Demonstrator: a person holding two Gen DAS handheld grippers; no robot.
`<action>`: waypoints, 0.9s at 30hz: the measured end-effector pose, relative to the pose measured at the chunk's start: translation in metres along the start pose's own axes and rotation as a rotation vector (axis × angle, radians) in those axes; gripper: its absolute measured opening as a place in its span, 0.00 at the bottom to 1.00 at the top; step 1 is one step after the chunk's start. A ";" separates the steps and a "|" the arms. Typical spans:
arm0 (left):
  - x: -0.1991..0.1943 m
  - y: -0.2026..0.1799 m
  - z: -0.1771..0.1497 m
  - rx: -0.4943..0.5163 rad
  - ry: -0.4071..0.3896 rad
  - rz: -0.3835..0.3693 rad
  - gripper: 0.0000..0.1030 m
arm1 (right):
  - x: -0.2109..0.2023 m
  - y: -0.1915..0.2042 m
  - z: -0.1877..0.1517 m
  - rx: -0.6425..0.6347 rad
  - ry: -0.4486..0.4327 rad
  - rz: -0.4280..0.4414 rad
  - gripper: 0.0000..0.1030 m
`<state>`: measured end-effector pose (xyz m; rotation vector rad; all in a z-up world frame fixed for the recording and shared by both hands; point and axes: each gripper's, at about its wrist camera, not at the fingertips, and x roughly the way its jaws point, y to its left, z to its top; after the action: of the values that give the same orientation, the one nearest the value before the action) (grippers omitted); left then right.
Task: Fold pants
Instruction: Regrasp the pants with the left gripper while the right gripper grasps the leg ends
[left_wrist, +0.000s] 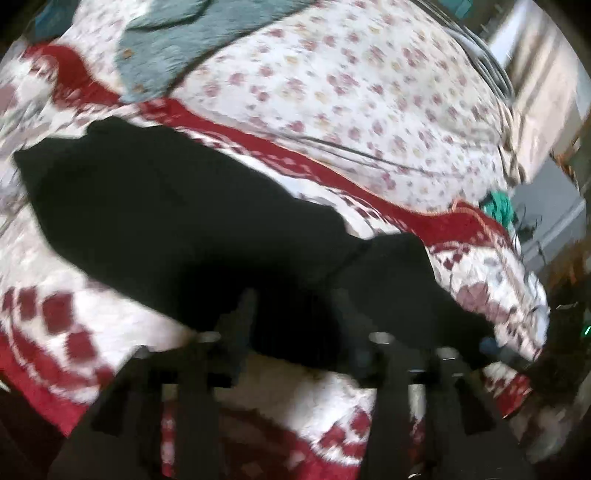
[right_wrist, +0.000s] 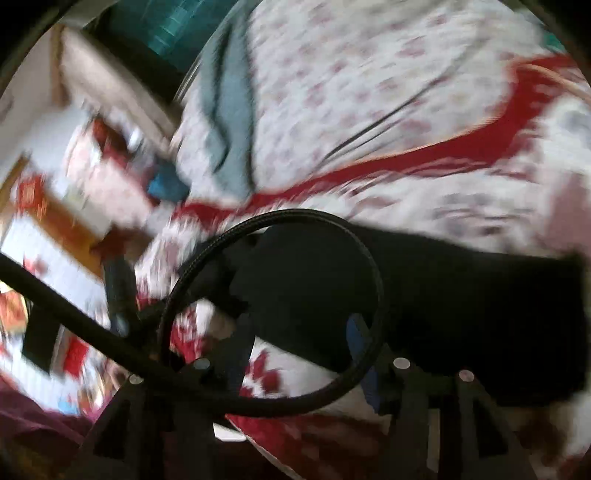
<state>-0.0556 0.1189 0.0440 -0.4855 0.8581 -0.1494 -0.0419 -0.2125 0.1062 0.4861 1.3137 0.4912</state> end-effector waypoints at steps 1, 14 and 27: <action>-0.005 0.010 0.003 -0.032 -0.011 -0.004 0.49 | 0.010 0.009 0.001 -0.036 0.015 -0.011 0.48; -0.009 0.104 0.068 -0.213 -0.050 0.299 0.59 | 0.138 0.090 0.008 -0.457 0.167 -0.164 0.49; -0.023 0.134 0.126 -0.356 -0.109 0.101 0.59 | 0.143 0.080 0.013 -0.445 0.189 -0.140 0.49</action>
<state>0.0158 0.2882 0.0673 -0.7743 0.8031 0.1246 -0.0084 -0.0642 0.0446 -0.0228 1.3571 0.7022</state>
